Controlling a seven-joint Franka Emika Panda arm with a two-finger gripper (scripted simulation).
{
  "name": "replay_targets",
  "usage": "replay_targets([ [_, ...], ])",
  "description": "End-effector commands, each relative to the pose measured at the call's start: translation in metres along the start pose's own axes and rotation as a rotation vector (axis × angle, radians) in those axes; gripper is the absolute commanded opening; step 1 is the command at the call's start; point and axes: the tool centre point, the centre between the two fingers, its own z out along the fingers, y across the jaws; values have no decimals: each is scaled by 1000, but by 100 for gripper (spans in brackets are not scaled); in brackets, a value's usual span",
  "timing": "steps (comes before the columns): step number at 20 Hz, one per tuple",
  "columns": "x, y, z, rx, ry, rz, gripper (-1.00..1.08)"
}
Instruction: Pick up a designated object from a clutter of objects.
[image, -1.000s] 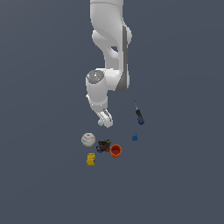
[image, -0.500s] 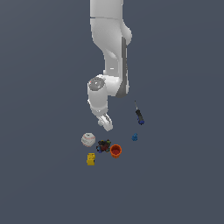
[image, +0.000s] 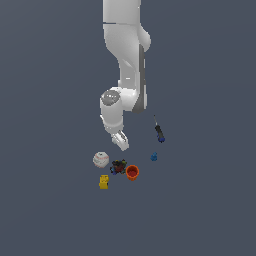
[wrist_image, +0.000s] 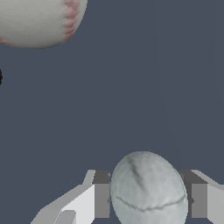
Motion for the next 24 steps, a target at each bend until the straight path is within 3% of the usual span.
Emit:
replay_targets([
  [1,0,0,1,-1,-1,1,-100],
  [13,-1,0,-14,0,0,0,-100],
  [24,-6,-1,-76,0,-2,2,-100],
])
